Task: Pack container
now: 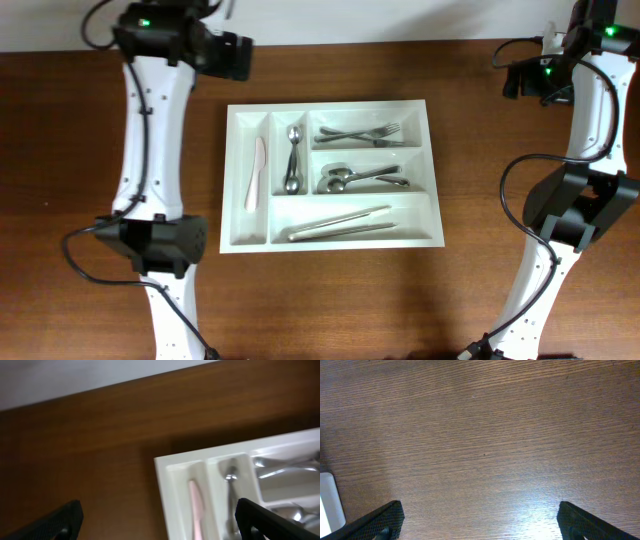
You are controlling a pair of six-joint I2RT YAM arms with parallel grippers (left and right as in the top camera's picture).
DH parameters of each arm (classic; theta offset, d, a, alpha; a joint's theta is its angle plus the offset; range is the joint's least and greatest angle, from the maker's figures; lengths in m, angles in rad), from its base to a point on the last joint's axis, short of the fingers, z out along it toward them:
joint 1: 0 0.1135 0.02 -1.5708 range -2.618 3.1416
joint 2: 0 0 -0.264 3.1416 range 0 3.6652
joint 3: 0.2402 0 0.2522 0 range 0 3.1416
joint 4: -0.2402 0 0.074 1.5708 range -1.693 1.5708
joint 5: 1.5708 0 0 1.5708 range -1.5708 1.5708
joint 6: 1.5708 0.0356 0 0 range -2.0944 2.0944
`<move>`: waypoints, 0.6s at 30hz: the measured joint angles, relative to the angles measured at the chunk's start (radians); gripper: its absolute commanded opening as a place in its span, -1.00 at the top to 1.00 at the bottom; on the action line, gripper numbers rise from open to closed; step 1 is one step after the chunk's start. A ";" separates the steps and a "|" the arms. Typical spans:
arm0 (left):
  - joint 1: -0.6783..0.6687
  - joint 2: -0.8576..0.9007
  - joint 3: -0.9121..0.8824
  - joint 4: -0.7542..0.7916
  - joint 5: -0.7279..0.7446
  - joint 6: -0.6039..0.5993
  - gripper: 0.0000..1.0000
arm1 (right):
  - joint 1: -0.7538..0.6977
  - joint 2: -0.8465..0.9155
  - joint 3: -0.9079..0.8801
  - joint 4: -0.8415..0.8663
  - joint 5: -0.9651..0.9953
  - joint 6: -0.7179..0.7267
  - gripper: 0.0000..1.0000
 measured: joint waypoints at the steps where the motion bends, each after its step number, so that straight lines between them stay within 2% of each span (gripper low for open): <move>1: 0.015 0.000 0.000 0.000 -0.002 -0.007 -0.98 | 0.000 0.000 0.000 0.000 0.000 0.000 -0.98; 18: 0.028 0.000 0.000 -0.001 -0.002 -0.018 -0.98 | 0.000 0.000 0.000 0.000 0.000 0.000 -0.97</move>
